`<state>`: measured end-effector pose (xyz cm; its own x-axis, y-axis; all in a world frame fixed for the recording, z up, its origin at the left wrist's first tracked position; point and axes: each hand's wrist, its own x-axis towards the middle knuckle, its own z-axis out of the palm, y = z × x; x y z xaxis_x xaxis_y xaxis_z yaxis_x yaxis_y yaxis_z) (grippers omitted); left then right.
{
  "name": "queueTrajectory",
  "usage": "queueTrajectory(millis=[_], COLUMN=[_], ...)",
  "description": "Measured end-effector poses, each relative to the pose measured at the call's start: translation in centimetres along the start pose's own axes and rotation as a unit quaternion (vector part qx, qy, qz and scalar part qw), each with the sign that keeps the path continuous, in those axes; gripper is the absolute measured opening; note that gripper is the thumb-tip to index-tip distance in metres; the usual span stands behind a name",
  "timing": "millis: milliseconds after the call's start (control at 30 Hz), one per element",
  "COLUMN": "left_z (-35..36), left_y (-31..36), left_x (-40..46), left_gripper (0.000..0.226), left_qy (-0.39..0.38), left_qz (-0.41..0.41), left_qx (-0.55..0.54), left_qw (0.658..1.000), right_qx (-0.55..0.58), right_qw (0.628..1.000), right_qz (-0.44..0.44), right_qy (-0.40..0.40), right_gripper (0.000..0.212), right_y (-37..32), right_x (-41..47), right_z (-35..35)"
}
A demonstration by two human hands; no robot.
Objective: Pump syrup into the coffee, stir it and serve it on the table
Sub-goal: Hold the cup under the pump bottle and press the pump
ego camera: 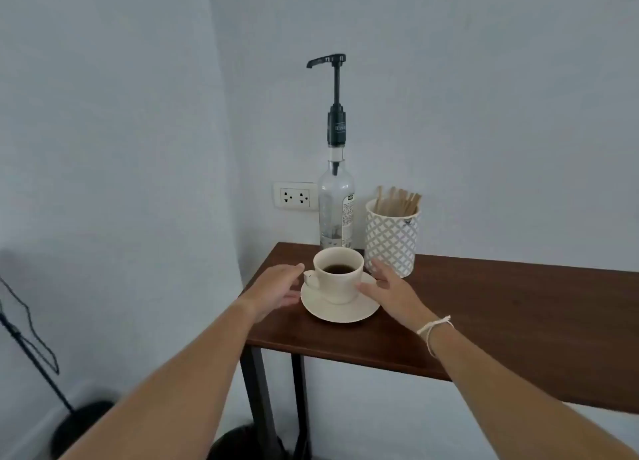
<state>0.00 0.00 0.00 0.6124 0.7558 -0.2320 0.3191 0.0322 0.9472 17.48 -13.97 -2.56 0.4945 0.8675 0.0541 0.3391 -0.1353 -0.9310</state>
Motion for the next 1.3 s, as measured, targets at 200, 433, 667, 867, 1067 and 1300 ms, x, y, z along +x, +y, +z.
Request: queueTrajectory(millis=[200,433,667,867,1067,1300], left_z=[1.1,2.3,3.3,3.7,3.6,2.1], left_y=[-0.4,-0.8,-1.0,-1.0,0.1,4.0], left_x=[1.2,1.2,0.8,1.0,0.4,-0.6], left_gripper=[0.052,0.044,0.036,0.022,0.024,0.032], left_qy=[-0.017,0.009,0.041,0.054,0.06,0.049], left_qz=[-0.019,-0.013,-0.021,-0.011,-0.007,0.039], left_qx=[-0.08,-0.109,-0.128,-0.143,-0.135,-0.126], left_qw=[0.997,0.994,0.991,0.988,0.989,0.99], right_qx=[0.006,0.002,0.04,0.056,0.063,0.066], right_qw=[1.0,0.995,0.988,0.987,0.983,0.981], right_qz=[-0.009,-0.061,-0.096,-0.093,-0.104,-0.152], right_qy=[-0.025,-0.08,-0.11,-0.122,-0.137,-0.103], right_gripper=[0.08,0.064,0.038,0.047,0.051,0.043], right_y=[0.9,1.5,2.2,2.5,2.3,-1.3], right_x=[2.2,4.3,5.0,5.4,5.9,6.8], right_z=[-0.6,-1.2,-1.2,-1.3,-1.5,-1.6])
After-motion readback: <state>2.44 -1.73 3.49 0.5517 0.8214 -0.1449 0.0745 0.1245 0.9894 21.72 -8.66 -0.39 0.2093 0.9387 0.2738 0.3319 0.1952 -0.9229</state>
